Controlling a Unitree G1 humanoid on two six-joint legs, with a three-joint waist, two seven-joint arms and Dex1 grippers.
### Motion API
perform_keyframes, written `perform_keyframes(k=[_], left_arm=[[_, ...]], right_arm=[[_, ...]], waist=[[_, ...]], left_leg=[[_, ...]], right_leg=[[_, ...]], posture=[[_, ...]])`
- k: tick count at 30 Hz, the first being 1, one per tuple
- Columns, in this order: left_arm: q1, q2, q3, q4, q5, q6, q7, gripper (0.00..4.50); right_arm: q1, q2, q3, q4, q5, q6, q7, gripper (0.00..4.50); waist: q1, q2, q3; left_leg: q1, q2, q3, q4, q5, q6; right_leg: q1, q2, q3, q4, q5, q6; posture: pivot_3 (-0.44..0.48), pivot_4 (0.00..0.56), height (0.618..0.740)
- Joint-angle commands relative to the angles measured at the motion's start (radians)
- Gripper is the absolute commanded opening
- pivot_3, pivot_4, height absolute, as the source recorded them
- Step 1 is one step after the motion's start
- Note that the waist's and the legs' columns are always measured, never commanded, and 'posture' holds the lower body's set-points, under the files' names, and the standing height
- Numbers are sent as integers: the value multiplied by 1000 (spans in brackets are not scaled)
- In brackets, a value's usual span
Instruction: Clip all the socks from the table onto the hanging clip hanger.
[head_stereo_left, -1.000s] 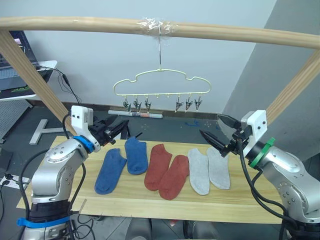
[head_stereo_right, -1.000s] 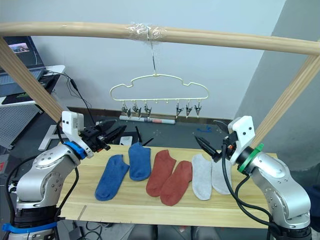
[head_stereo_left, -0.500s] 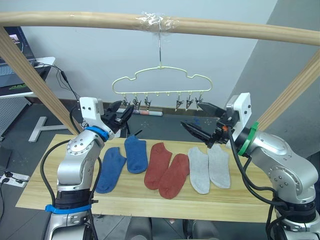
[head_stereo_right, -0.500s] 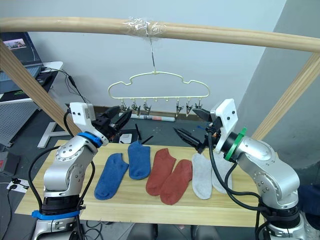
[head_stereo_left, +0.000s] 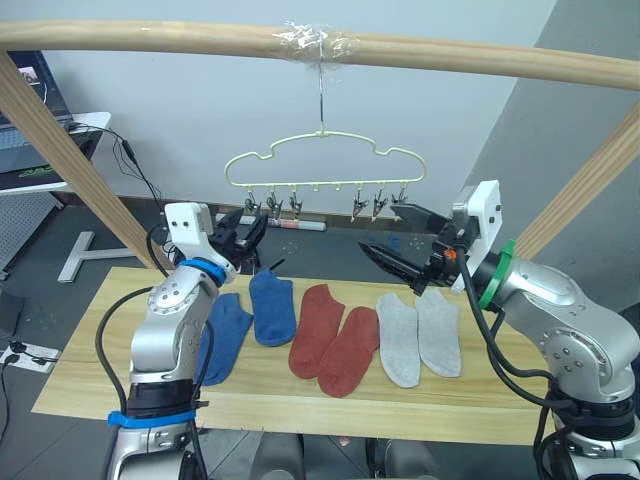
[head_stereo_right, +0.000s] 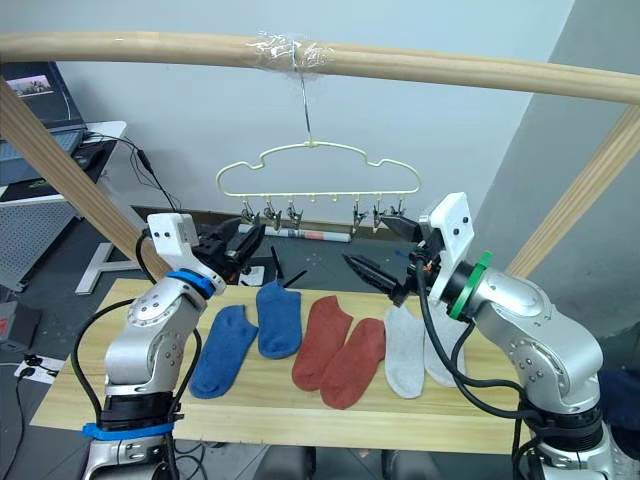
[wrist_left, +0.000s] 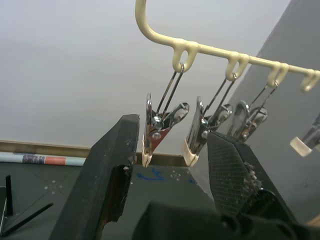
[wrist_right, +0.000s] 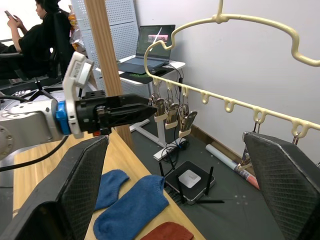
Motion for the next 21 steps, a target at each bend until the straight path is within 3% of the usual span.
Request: perform_keyframes(k=[1, 21], left_arm=[[-30, 0, 4, -4, 22, -45, 16, 2421], [-28, -6, 17, 23, 29, -70, 35, 2421]], right_arm=[[-24, -14, -22, -41, 23, -10, -4, 4500], [-50, -15, -28, -26, 36, -11, -12, 4500]], waist=[[0, 0, 0], [-2, 0, 0]], left_leg=[[0, 0, 0, 0, 0, 0], [0, 0, 0, -1, 0, 0]], right_leg=[[0, 0, 0, 0, 0, 0], [0, 0, 0, -2, 0, 0]], posture=[[143, 198, 740], [150, 189, 740]])
